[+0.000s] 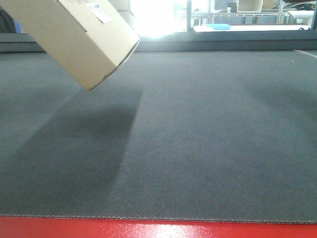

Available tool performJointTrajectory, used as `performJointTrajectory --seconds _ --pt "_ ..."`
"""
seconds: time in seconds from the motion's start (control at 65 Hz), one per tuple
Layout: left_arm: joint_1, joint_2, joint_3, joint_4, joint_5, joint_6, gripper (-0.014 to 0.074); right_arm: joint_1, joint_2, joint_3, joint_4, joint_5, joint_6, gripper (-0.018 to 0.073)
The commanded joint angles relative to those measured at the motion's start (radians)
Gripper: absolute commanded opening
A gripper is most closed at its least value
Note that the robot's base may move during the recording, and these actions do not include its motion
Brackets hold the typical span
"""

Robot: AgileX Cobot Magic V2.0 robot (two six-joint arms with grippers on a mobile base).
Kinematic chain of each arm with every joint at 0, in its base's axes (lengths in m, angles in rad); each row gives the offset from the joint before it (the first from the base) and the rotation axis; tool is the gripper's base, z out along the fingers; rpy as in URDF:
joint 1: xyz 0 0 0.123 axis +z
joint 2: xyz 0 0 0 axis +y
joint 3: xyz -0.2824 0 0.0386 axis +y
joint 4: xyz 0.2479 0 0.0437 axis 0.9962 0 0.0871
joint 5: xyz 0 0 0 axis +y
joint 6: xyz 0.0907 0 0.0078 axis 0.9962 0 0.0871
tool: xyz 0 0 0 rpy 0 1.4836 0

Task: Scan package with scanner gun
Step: 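Lift the scanner and aim it at the box's barcode, then lower the scanner back onto the table with the right gripper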

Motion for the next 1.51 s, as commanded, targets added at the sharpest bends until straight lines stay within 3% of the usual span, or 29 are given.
performJointTrajectory --seconds 0.0,0.246,0.477,0.815,1.092,1.492 --pt "0.000 -0.011 -0.003 -0.015 -0.004 -0.005 -0.0111 -0.006 -0.040 0.052 0.044 -0.124 -0.003 -0.0154" --pt "0.000 -0.011 -0.003 -0.013 -0.004 -0.005 -0.0111 -0.006 -0.047 0.262 0.046 -0.321 -0.003 -0.0154" --pt "0.000 -0.011 -0.003 -0.013 -0.004 -0.005 -0.0111 -0.006 0.029 0.340 0.046 -0.427 0.005 -0.0154" --pt "0.000 -0.011 -0.003 -0.013 -0.004 -0.005 -0.0111 -0.004 0.165 0.345 0.021 -0.546 0.107 -0.0154" --pt "0.000 -0.011 -0.003 -0.007 -0.004 -0.005 -0.0111 -0.004 0.279 0.345 -0.172 -0.635 0.253 -0.0154" --pt "0.000 -0.011 -0.003 -0.007 -0.004 -0.005 -0.0111 -0.004 0.407 0.346 -0.172 -0.815 0.276 -0.0154"
